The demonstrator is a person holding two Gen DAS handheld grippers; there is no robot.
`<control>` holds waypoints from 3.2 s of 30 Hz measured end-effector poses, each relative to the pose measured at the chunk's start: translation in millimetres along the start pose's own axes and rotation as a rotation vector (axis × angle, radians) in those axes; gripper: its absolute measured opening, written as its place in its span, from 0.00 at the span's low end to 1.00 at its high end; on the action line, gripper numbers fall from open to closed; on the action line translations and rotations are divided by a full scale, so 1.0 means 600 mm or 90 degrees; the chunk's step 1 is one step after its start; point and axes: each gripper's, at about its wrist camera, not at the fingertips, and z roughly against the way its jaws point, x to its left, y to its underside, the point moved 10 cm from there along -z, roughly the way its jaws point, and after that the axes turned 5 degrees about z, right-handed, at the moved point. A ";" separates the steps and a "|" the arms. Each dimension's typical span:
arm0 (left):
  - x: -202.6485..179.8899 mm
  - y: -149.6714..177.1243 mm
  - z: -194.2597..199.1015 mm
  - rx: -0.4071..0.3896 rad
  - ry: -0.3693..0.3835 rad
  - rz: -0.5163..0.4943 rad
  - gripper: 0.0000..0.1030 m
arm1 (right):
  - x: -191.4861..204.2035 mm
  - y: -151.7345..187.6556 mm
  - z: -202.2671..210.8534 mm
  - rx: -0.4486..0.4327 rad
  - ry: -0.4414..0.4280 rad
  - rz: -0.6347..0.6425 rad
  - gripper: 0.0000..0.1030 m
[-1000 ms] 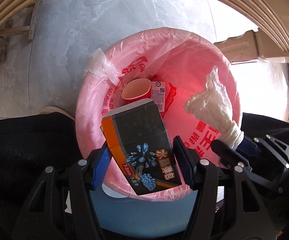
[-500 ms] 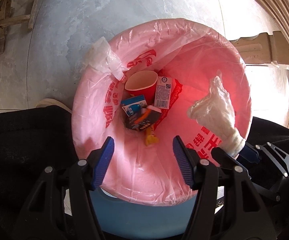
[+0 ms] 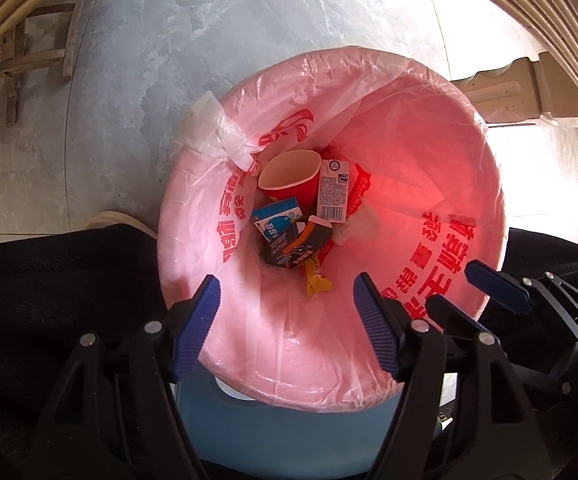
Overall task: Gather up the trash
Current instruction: 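Raise both tools back over the table toward the two remaining boxes, then grasp the gold-red box with the left tool while the right tool grasps the blue-white box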
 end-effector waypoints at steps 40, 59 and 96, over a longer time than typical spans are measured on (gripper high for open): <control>-0.114 -0.248 0.722 -0.233 -0.098 -0.107 0.82 | 0.036 -0.347 0.769 -0.395 0.030 0.495 0.93; -0.144 -0.394 0.561 -0.123 -0.096 -0.080 0.82 | -0.030 -0.466 0.624 -0.193 0.068 0.701 0.93; -0.069 -0.474 0.417 -0.028 0.023 0.008 0.87 | -0.016 -0.515 0.333 0.032 0.093 1.008 0.88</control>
